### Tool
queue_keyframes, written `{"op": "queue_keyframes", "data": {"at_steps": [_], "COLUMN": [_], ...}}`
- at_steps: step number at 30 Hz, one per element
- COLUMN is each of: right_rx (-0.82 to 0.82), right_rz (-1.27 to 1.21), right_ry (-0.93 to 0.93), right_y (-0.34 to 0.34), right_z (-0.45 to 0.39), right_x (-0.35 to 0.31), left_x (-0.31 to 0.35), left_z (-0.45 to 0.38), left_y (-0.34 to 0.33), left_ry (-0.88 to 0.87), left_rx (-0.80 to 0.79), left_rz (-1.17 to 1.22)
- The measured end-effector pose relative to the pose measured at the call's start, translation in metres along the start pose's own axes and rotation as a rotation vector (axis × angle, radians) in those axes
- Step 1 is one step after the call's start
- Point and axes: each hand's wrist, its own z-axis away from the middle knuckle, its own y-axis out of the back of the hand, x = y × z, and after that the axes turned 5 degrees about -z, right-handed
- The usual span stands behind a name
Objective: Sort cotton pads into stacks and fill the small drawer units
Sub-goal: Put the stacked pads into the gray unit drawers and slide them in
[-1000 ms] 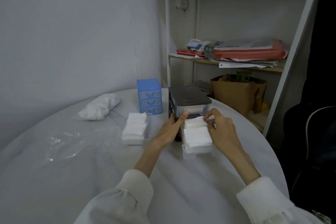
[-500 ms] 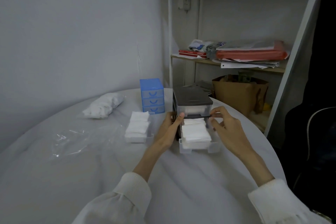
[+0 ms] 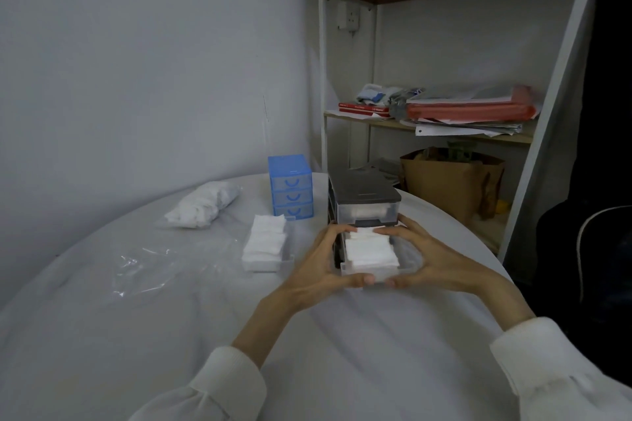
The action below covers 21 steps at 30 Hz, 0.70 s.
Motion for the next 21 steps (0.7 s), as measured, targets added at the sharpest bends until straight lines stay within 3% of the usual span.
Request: {"op": "queue_keyframes", "data": {"at_steps": [15,21], "right_rx": [0.135,0.122], "right_rz": [0.111,-0.141], "right_ry": [-0.008,0.090], "right_y": [-0.0028,-0.0050], "right_z": [-0.0103,-0.0060], "right_x": [0.0013,0.0044], "left_x": [-0.0038,-0.0030], "left_z": [-0.0077,-0.0060], "left_y": [0.0014,0.0045], "left_ry": [-0.012,-0.024], "left_rx": [0.092,0.067], "left_rz": [-0.253,-0.050]}}
